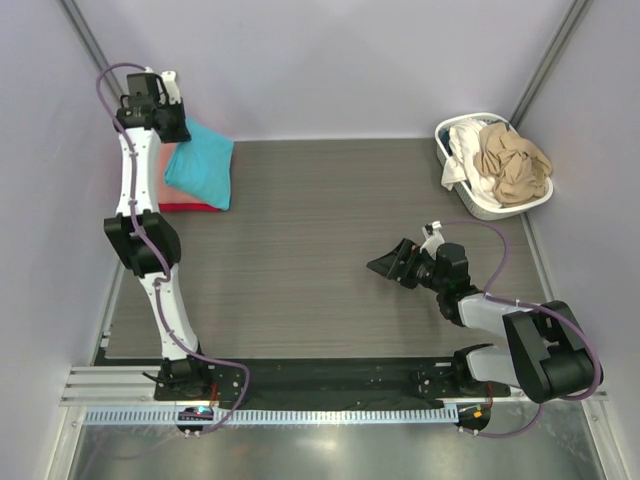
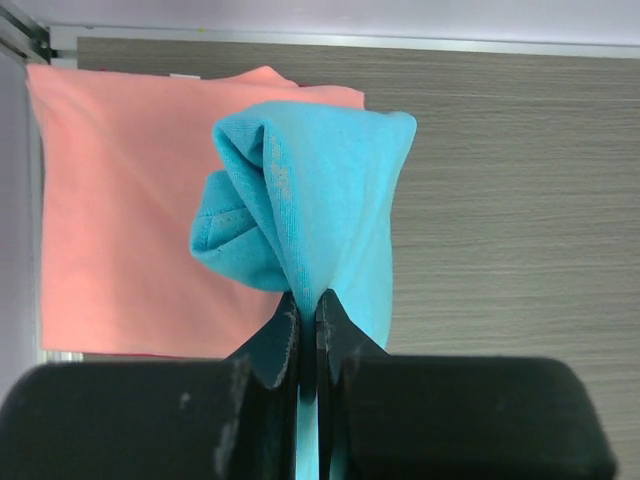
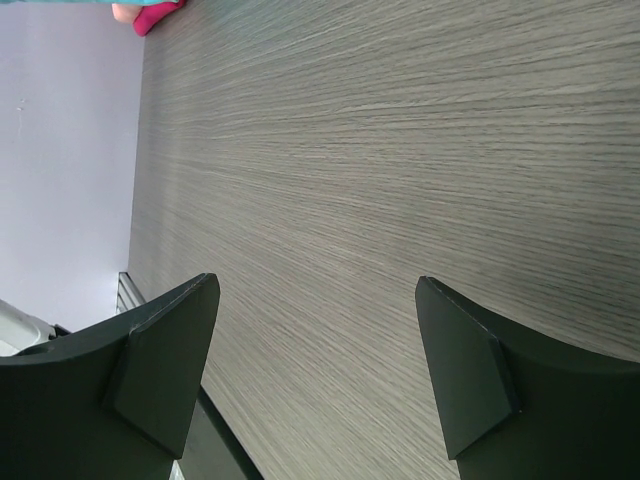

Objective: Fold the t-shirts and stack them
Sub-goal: Neatly place the folded tshirt to the corner

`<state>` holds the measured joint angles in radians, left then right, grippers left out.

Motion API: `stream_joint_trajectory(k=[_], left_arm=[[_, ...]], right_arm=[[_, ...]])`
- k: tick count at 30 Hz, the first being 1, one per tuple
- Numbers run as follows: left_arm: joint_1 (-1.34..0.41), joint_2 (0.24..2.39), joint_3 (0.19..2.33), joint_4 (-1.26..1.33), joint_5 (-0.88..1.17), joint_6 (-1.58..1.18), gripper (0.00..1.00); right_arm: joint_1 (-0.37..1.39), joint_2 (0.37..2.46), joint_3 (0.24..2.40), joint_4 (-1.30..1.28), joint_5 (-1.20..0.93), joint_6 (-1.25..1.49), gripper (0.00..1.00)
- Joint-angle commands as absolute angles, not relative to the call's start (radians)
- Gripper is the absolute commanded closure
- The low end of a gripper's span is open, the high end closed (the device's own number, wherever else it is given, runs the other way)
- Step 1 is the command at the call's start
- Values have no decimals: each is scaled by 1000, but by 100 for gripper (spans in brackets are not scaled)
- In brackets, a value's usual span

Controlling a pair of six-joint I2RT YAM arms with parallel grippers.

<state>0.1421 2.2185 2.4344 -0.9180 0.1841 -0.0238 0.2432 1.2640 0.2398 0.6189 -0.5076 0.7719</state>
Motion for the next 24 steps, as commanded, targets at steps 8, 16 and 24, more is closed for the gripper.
stream_joint_trajectory(k=[8, 16, 24], left_arm=[[169, 2305, 2413, -644, 6, 129, 100], [229, 2410, 2465, -549, 14, 121, 100], [256, 2465, 2461, -479, -24, 121, 100]], right_arm=[[248, 1279, 273, 690, -520, 781, 14], [247, 1295, 284, 684, -520, 787, 14], [248, 1318, 298, 683, -528, 790, 15]])
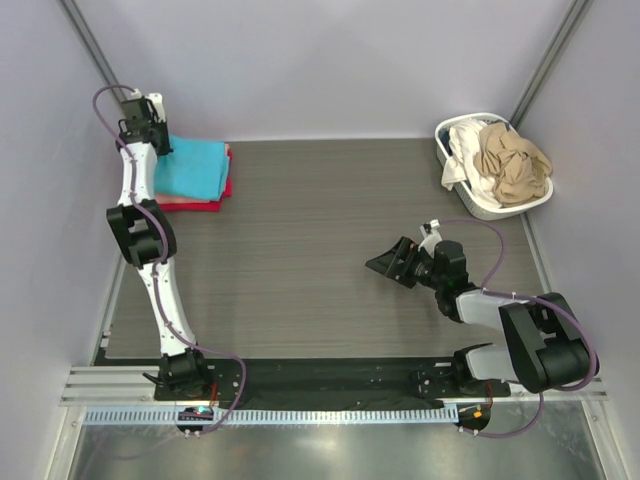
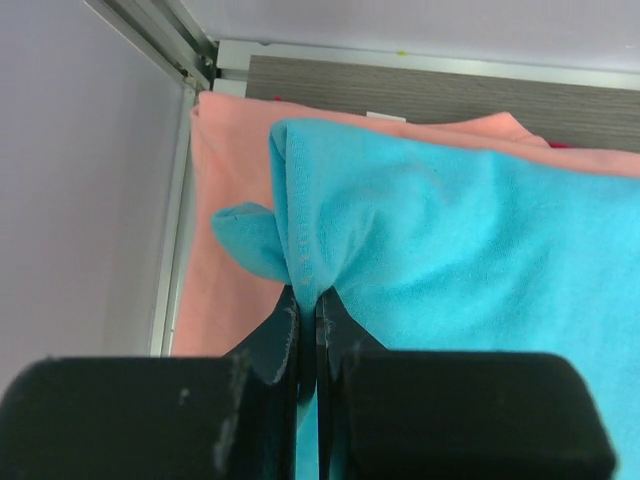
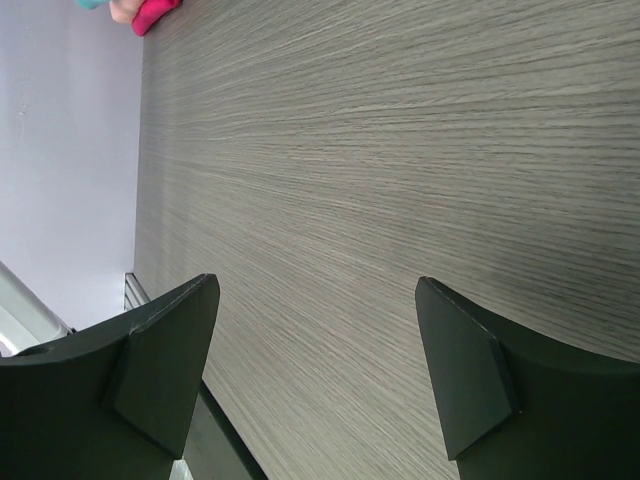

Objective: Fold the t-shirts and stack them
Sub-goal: Neatly place the folded tshirt to the corner

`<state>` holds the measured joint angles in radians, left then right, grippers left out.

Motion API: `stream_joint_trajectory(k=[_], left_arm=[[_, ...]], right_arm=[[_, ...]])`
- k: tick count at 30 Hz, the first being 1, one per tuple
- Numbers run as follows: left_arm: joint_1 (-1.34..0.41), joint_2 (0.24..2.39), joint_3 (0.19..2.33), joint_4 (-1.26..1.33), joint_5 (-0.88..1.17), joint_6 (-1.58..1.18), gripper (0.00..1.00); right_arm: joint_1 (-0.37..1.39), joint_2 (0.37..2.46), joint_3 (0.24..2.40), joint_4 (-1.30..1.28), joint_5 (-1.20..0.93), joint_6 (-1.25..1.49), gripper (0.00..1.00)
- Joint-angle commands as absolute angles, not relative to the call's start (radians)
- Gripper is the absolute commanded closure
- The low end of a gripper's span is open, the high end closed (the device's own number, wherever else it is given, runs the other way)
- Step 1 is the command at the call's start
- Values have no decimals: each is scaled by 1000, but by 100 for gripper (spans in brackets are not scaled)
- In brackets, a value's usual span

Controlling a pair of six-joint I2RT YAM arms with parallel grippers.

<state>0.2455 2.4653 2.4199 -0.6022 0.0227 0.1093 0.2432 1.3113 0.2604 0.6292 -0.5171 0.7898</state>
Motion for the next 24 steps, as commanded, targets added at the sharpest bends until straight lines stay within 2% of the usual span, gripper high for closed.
stream_joint_trajectory(k=[1, 4, 5, 6, 7, 8, 12, 17, 21, 24], left_arm=[[256, 2476, 2461, -473, -28, 118, 100], [267, 2490, 2464, -451, -60, 103, 100], [271, 2497, 2465, -445, -54, 78, 97], [273, 2497, 2471, -446, -49, 69, 80], [276, 2493, 2474, -448, -52, 58, 20], [273, 2476, 2474, -454, -48, 26, 1], [261, 2377, 2451, -503, -81, -75, 0], [210, 2160, 2274, -532, -141, -179, 0], [108, 2001, 2146, -577, -212, -198, 0], [68, 1927, 2149, -682, -189, -268, 0]], right_arm=[[247, 1319, 298, 680, -528, 788, 15], [247, 1321, 301, 680, -528, 792, 15], [247, 1321, 299, 680, -528, 790, 15], [247, 1321, 299, 680, -526, 790, 15], [247, 1321, 299, 678, -526, 790, 15], [247, 1322, 301, 678, -526, 792, 14], [247, 1316, 298, 680, -520, 790, 15], [247, 1279, 281, 681, -506, 787, 15], [247, 1241, 265, 670, -489, 781, 14], [247, 1214, 261, 652, -473, 776, 14]])
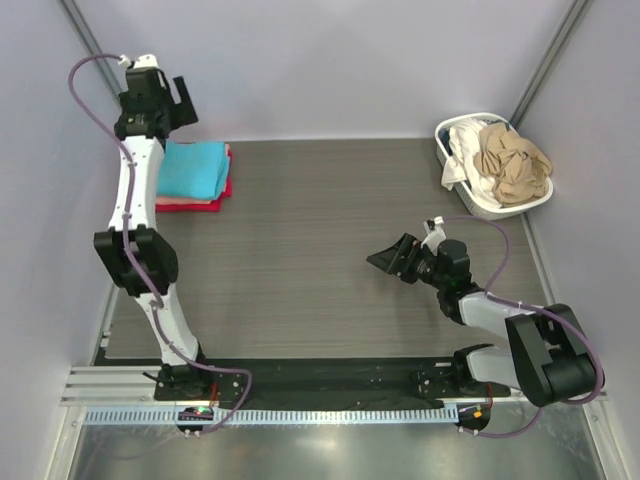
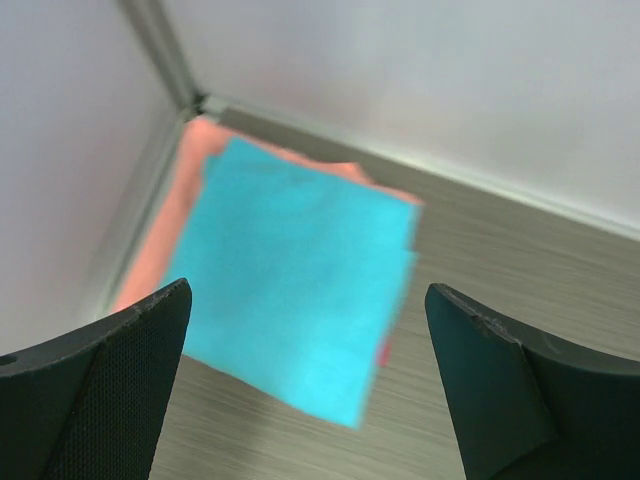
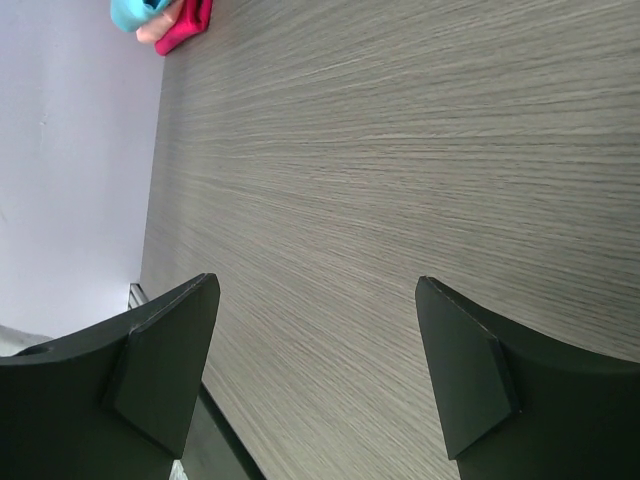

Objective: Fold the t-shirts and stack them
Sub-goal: Neatly place the folded tshirt to the corner, then reset both grippers

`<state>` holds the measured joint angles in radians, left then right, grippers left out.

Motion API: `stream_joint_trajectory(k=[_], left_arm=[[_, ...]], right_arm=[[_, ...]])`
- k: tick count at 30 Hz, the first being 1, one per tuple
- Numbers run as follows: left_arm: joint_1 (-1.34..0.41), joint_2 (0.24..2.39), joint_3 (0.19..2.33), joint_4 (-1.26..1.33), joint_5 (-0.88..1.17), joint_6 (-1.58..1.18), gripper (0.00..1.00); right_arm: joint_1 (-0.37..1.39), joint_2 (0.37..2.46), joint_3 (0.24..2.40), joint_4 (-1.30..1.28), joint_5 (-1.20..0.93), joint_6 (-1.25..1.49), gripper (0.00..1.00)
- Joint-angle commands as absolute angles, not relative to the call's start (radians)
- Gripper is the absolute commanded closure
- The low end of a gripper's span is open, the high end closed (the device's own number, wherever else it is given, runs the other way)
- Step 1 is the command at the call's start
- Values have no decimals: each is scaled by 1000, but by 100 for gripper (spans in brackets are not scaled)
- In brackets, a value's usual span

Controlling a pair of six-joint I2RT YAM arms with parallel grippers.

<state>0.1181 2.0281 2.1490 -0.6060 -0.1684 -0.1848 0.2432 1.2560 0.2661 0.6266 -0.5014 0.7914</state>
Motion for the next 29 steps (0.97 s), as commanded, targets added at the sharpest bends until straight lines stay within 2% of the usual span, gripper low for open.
stream_joint_trajectory(k=[1, 2, 8, 10, 11, 17, 22, 28, 29], left_arm=[[61, 1874, 2134, -705, -137, -288, 0], [52, 1840, 2105, -725, -115, -317, 0], [8, 1504, 1551, -690, 92, -342, 0], [9, 1421, 1427, -690, 141, -331, 0], [9, 1320, 1302, -678, 147, -337, 0], [9, 994, 912, -628, 155, -383, 0], [9, 741, 732, -525, 115, -411, 0], [-23, 725, 738, -525, 132, -423, 0], [-32, 744, 747, -540, 146, -419, 0]], right_arm=[[247, 1209, 259, 643, -472, 776, 14], [247, 1204, 261, 640, -469, 772, 13], [247, 1184, 255, 630, -463, 772, 12], [247, 1181, 253, 626, -462, 772, 11], [247, 1177, 253, 623, -460, 773, 11], [247, 1178, 267, 586, -445, 772, 11], [247, 1223, 299, 549, -437, 775, 11], [253, 1223, 316, 528, -431, 775, 11], [262, 1197, 316, 488, -352, 772, 9]])
